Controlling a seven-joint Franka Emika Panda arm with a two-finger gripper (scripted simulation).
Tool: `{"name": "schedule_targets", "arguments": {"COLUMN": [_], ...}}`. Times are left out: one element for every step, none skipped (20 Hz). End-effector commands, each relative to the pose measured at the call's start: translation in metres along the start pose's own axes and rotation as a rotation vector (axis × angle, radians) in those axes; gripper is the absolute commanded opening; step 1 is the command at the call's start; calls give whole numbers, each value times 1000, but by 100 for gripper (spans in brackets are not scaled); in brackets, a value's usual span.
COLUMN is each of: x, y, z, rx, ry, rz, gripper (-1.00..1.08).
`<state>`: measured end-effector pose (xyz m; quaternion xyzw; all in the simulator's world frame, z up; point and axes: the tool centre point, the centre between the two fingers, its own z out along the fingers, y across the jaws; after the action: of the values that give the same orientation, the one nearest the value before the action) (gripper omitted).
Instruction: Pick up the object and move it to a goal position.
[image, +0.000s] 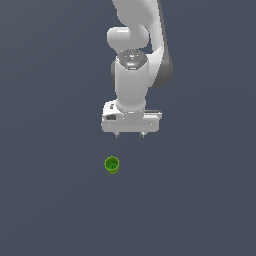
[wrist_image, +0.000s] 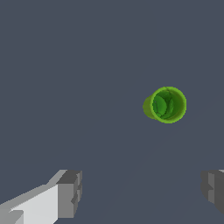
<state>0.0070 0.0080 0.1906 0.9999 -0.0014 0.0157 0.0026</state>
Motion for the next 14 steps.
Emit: {"name": "schedule_targets", "arguments": {"x": [0,0,0,0,0,0,0,0,0,0,0,0,0,0], "y": [0,0,-2,-4,-6,-9,-13,-17,-20,-22,-23,-23,-23,-22], "z": [0,0,-1,-2,-4,-6,-8,-10,-12,-13,-14,-14,-14,-14], "rx": [0,0,0,0,-1,-1,-1,-1,-2,-2,-2,-2,-2,-2], "ry": [0,0,1,3,6,9,13,16,19,21,22,22,22,21], "rz": [0,0,-1,-3,-6,-9,-12,-16,-18,-21,-22,-23,-23,-21], "gripper": [100,100,100,100,100,100,100,100,100,100,100,100,100,100]}}
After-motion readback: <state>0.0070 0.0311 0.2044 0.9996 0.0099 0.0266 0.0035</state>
